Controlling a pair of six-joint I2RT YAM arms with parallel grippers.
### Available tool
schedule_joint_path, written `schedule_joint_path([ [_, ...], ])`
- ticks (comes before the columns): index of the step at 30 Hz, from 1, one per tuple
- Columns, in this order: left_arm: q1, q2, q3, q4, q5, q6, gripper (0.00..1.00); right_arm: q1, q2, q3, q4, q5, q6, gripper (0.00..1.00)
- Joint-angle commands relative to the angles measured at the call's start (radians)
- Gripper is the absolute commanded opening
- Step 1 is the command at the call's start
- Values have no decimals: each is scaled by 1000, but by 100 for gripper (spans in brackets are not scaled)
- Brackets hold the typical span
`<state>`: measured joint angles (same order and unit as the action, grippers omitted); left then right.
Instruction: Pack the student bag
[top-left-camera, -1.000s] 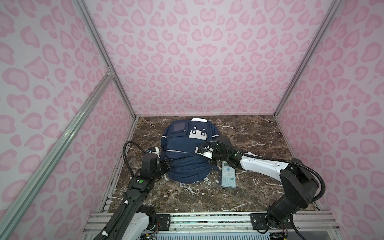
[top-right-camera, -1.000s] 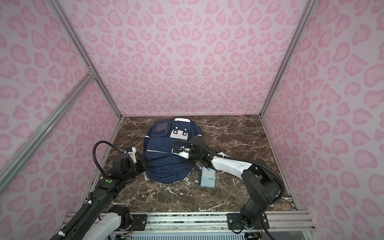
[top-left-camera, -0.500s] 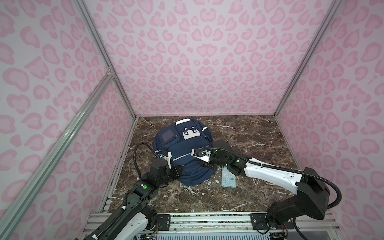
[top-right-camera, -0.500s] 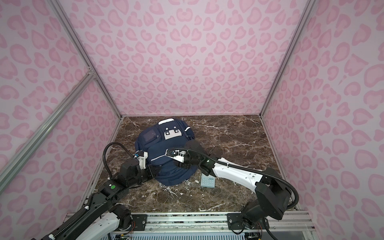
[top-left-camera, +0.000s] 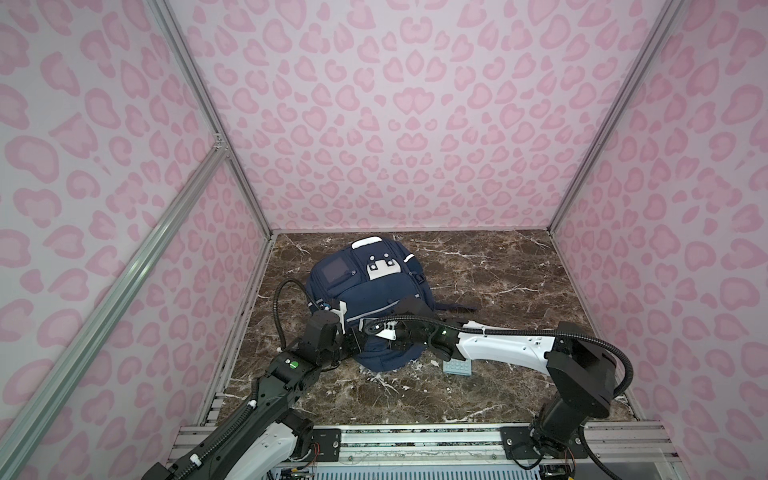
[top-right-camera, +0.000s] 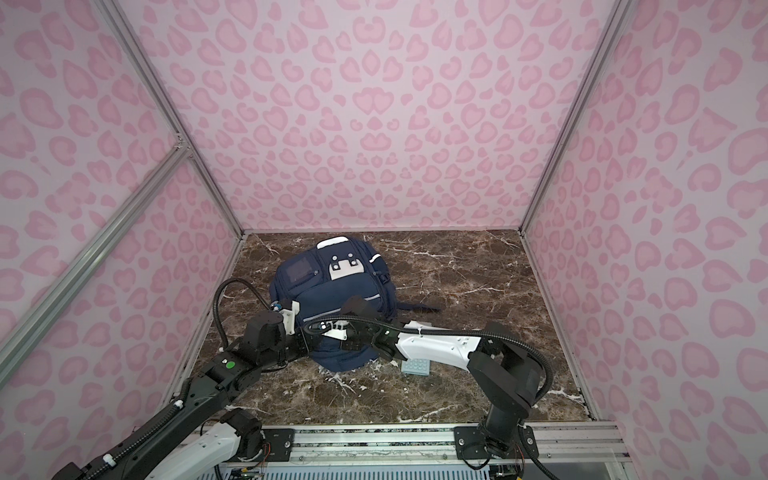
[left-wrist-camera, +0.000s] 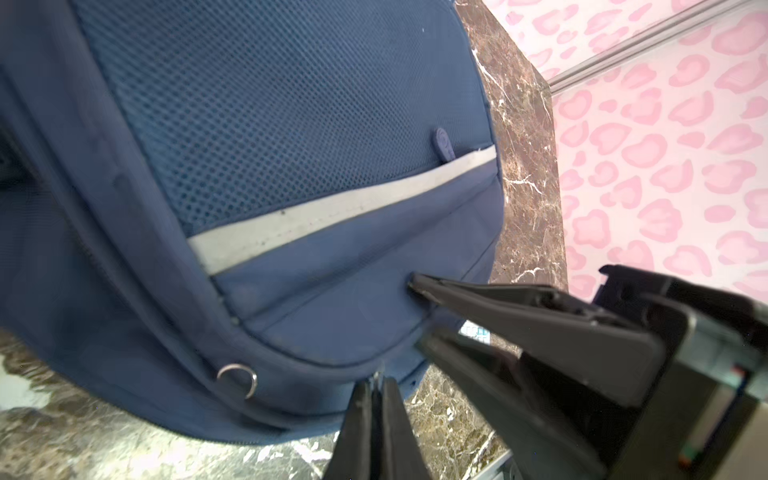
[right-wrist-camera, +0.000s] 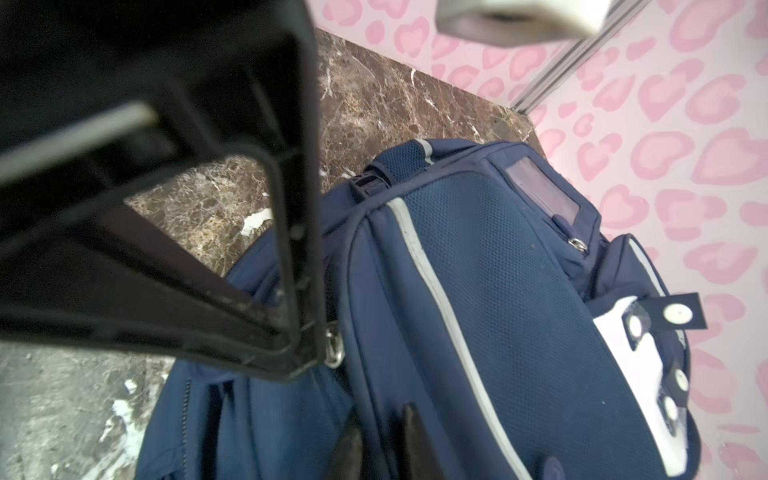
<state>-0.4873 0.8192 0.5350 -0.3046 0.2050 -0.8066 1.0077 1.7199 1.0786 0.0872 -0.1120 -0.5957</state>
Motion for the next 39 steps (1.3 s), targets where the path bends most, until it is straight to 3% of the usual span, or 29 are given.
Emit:
schedule_joint_path([
  [1,44,-3,16,15,29,39,3,1,22,-10,-15,56,-33,5],
  [2,67,-6,21,-1,24,53,3,0,24,-12,-17,69,-44,0],
  [5,136,-16,26,-58,-41,97,3,-13,14,-21,-35,72,-62,0],
  [9,220,7,36,-65,-110,132,3,-54,-20,-31,-95,-27,-75,0],
  [17,309,69,76,-26,-227,166,3,-133,-65,-45,-167,-82,-115,0],
  [23,268,18,-21,24,-97,106,3,-225,-74,-45,-154,-92,-122,0],
  [30,89,-125,-85,-102,-231,43,3,-298,-79,-43,-116,-68,-134,0],
  [35,126,-116,-93,-145,-331,95,3,-338,-102,-31,-192,-225,-142,0],
  [39,156,-122,-74,-112,-283,137,9,-337,-83,11,-270,-246,-128,0],
])
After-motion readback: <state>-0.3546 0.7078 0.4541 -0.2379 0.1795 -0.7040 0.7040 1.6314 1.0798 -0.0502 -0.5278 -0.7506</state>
